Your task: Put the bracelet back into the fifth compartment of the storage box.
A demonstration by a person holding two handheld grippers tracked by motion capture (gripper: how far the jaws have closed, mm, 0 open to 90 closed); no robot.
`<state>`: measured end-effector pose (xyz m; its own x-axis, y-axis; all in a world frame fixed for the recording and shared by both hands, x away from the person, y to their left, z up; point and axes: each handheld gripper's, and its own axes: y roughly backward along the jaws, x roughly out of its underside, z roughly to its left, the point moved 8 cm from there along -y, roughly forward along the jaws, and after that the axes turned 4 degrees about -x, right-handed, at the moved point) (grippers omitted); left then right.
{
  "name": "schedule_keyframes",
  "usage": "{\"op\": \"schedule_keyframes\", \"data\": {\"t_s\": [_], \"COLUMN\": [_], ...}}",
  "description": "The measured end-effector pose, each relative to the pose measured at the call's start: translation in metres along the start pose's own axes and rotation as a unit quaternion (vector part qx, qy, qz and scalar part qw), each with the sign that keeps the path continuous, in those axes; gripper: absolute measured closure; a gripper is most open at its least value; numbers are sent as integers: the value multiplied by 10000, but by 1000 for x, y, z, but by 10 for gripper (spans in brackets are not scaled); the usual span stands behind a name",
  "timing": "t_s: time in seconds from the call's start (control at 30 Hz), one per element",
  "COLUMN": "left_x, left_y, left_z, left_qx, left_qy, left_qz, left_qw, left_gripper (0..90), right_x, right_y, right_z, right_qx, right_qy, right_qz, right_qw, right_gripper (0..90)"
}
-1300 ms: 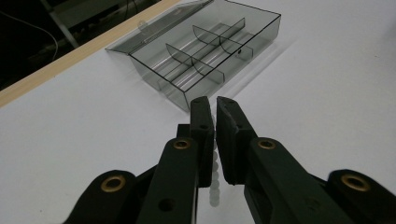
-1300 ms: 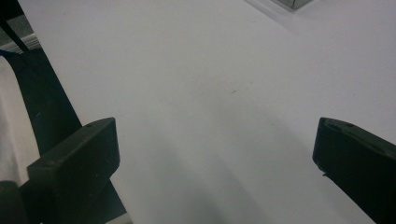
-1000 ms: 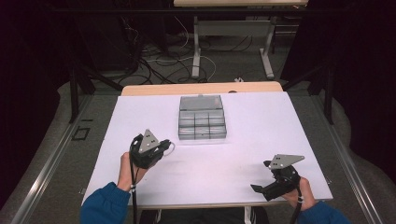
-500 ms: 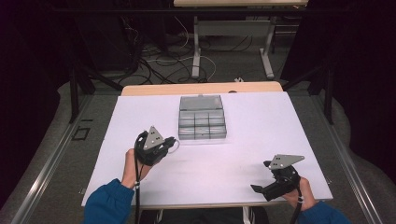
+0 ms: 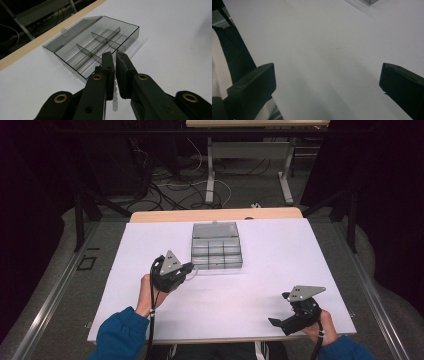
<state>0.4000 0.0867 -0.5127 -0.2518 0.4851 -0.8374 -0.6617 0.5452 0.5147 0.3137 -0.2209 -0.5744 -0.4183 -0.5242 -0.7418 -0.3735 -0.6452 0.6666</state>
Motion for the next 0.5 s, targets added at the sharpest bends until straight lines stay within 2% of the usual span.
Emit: {"op": "schedule_keyframes", "data": {"t_s": [0.27,0.5], "left_x": [-7,-15], "left_y": [-8,-12], "left_z": [-3,-2], "left_qx": [55,61], "left_qy": [-24,-8], "left_qz": [-29,-76], "left_qw": [10000,10000], "left_gripper": [855,855], "right_x": [0,0], "right_y": [0,1], "right_z": [0,2], "right_qx": [43,-10], "right_qy": [-38,-51], "right_qz": [-27,5], "right_qw": [10000,10000], "right_gripper": [4,5]}}
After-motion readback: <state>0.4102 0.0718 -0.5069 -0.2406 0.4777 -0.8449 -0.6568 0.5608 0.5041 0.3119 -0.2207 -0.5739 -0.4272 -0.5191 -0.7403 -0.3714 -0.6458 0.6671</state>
